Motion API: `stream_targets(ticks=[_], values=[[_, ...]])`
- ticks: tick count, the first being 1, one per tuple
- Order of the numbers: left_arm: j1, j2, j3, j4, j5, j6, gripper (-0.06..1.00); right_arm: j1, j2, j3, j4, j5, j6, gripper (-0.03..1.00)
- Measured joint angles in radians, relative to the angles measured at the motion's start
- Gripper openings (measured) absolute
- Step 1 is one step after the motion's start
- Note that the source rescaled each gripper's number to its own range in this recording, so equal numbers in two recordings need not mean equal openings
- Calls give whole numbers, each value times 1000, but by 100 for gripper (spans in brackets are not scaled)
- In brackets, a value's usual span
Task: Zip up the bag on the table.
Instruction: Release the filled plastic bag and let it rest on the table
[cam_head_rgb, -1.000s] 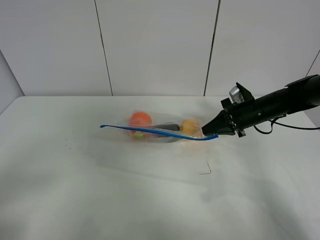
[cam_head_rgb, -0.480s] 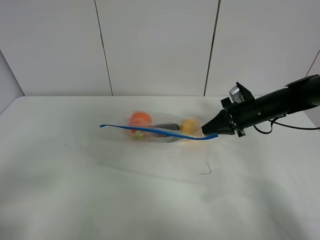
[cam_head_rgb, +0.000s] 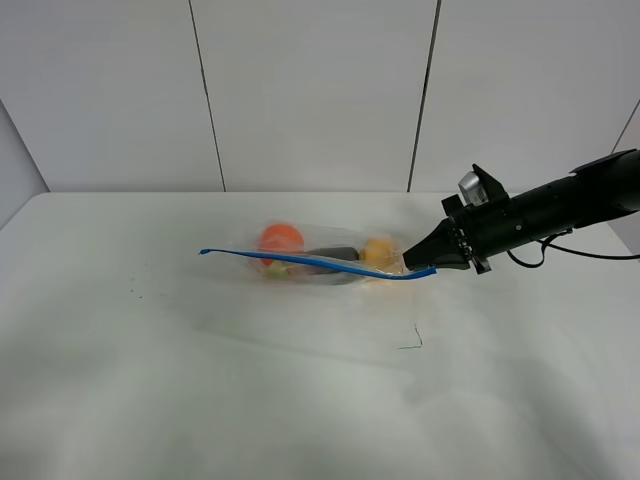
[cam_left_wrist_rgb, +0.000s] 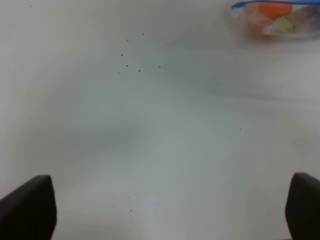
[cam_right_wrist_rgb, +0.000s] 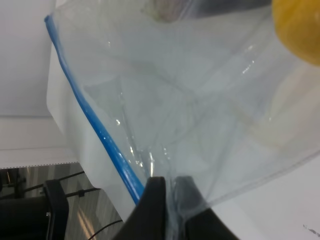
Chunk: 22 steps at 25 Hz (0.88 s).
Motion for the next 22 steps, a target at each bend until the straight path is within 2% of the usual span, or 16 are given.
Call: stream_targets(ticks=[4,6,7,8,11,12,15,22], values=[[0,0,0,0,0,0,99,0,0,0,0,0,-2,1],[0,0,0,0,0,0,99,0,0,0,0,1,-3,8],[0,0,0,0,0,0,99,0,0,0,0,2,-3,17],[0,0,0,0,0,0,99,0,0,0,1,3,-7,31],[0,0,0,0,0,0,99,0,0,0,1,-1,-21,79],[0,0,0,0,0,0,99,0,0,0,1,-6,-21,88],[0,0,0,0,0,0,99,0,0,0,0,-26,-22,97],[0,0,0,0,0,0,99,0,0,0,-7,-27,-5,100]])
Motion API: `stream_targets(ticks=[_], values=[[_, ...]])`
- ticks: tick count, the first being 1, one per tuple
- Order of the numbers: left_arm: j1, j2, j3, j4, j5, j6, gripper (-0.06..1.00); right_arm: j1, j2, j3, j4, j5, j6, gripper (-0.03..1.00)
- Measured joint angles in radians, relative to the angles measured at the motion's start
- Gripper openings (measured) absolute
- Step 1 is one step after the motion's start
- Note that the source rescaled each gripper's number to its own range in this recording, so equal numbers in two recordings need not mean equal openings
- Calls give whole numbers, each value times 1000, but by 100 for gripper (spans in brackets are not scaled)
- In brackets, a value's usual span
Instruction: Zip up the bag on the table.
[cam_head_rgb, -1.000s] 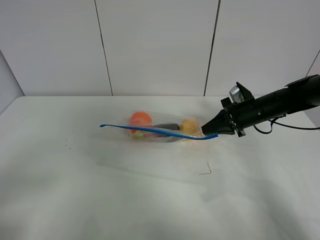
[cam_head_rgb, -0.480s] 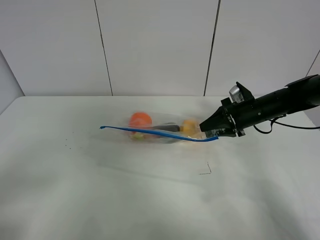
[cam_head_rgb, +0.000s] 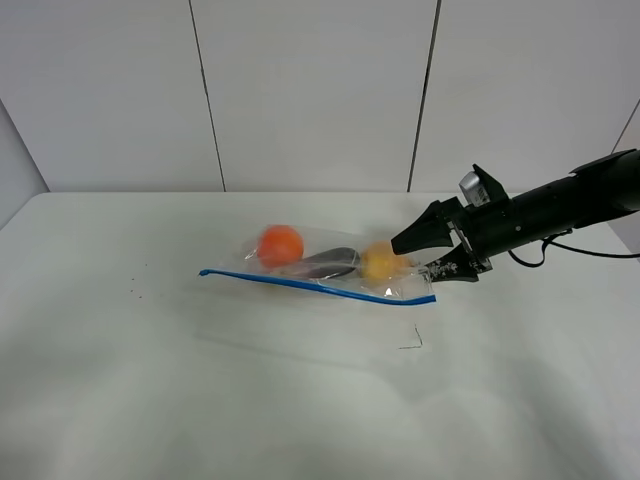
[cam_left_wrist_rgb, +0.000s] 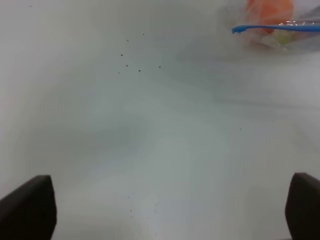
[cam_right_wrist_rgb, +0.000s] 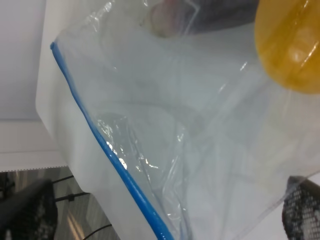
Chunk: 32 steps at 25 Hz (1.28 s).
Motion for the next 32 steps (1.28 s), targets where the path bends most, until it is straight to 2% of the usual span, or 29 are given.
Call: stream_targets(ticks=[6,13,15,18,20,23,26,28,30,32], values=[[0,0,0,1,0,0,99,0,0,0,-28,-53,80,100],[0,0,0,1,0,0,99,0,0,-18,-79,-76,81,100],[0,0,0,1,0,0,99,0,-1,-54,-126,-78,84,100],[0,0,0,1,0,0,99,0,-26,-114,-265,-97,157,100],[0,0,0,1,0,0,99,0,-51,-139,-407,-132,272,100],[0,0,0,1,0,0,99,0,-98,-146,-714,-198,467,100],[0,0,0,1,0,0,99,0,-157,-147,-1000,-224,651,100],[0,0,0,1,0,0,99,0,-208,-147,-1138,-227,729,100],[0,0,0,1,0,0,99,0,-258,-147,-1231,-226,763,100],[0,0,0,1,0,0,99,0,-314,-141,-1273,-227,777,100]])
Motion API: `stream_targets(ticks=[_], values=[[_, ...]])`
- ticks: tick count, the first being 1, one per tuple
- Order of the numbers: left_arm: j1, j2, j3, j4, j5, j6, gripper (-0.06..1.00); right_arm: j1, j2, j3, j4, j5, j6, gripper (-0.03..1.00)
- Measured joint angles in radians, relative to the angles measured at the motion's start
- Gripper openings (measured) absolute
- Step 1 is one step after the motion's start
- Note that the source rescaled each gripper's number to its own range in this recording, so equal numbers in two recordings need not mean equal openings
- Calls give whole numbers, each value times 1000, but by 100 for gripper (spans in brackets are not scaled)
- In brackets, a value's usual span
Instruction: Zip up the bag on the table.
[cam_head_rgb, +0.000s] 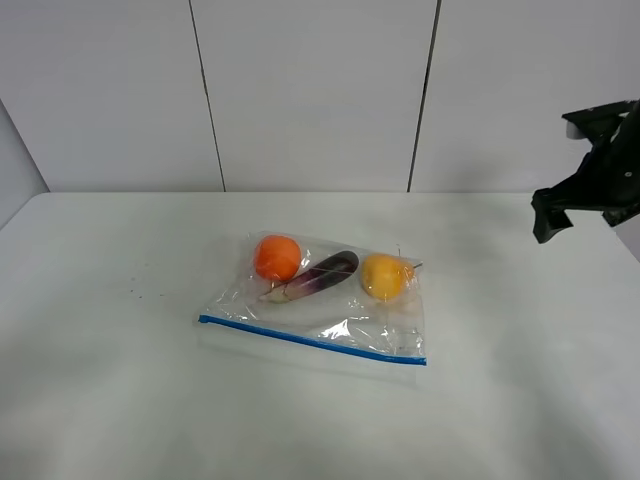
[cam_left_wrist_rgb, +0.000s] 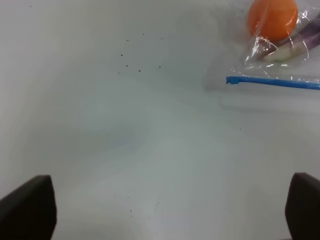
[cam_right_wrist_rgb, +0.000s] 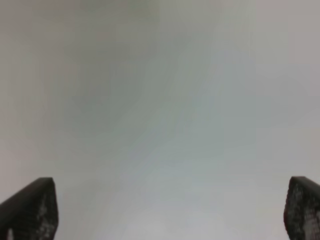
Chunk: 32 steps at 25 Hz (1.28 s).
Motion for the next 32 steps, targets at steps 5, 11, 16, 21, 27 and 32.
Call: stream_targets(ticks=[5,11,16,21,27,32], values=[[0,0,0,0,0,0,99,0,-126,59,-25,-2,6,100],[0,0,0,1,0,0,99,0,-298,199,0,-46,5,100],[0,0,0,1,0,0,99,0,-476,317,16,-92,5,100],[0,0,0,2,0,0,99,0,-641,434,19,-101,5,100],[0,0,0,2,0,0,100,0,-831,554,37,-56,5,100],[0,0,0,2,0,0,100,0,-995,641,72,-39,28,100]])
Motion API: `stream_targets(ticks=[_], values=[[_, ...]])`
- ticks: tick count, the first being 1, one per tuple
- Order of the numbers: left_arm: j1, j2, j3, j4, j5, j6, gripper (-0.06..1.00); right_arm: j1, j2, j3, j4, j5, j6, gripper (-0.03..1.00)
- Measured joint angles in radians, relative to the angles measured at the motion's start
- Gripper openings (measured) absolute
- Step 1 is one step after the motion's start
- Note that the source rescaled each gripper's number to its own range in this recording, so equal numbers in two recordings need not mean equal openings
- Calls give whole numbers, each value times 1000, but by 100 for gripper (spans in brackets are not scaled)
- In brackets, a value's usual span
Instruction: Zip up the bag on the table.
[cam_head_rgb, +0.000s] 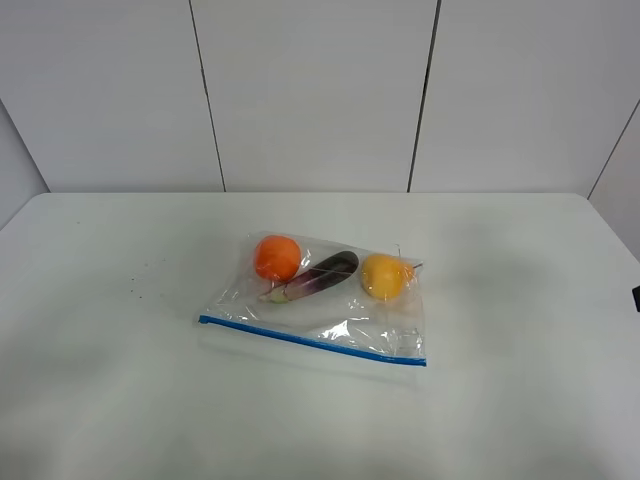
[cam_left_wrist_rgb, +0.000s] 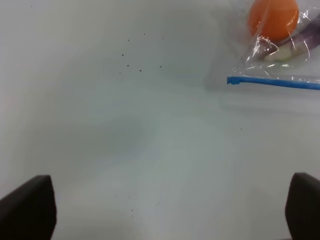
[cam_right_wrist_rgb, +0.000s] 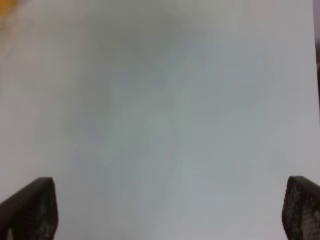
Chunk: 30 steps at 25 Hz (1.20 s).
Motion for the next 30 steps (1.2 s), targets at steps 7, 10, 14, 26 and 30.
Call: stream_targets(ticks=[7,10,14,26,30], values=[[0,0,0,0,0,0,100,0,-280,75,49,14,7,100],[0,0,0,0,0,0,100,0,-384,103,50,41,7,100],[0,0,0,0,0,0,100,0,-507,132,51,61,7,100],[0,0,0,0,0,0,100,0,-708,148,52,98,18,100],[0,0,0,0,0,0,100,0,-708,153,52,104,21,100]])
